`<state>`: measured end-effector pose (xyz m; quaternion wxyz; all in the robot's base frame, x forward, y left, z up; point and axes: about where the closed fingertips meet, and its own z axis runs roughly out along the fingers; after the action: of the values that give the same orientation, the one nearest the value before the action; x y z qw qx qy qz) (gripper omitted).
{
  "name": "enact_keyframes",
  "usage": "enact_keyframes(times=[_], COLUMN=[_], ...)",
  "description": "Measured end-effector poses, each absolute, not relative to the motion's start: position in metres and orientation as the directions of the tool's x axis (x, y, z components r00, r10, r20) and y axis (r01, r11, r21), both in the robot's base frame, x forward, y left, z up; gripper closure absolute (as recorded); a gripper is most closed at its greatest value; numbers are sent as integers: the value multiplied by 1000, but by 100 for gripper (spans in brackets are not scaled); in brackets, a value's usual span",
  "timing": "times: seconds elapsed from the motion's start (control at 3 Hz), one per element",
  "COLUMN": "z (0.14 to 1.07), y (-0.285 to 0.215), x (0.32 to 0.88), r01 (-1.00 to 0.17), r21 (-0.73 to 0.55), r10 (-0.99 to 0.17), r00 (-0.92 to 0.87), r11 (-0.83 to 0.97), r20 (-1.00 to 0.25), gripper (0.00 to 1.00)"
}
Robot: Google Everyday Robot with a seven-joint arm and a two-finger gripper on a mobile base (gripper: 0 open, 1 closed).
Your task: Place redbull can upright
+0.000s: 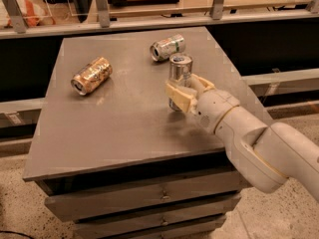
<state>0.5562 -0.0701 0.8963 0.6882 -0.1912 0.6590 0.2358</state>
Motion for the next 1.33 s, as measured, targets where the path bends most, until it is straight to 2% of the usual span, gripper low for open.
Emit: enact_keyframes(times=[1.33], z=[886], y=[-59], x=[548], r01=[-597], r21=[70], r10=[78], r00=[-13], r11=[799], r20=[-997], gripper=[100])
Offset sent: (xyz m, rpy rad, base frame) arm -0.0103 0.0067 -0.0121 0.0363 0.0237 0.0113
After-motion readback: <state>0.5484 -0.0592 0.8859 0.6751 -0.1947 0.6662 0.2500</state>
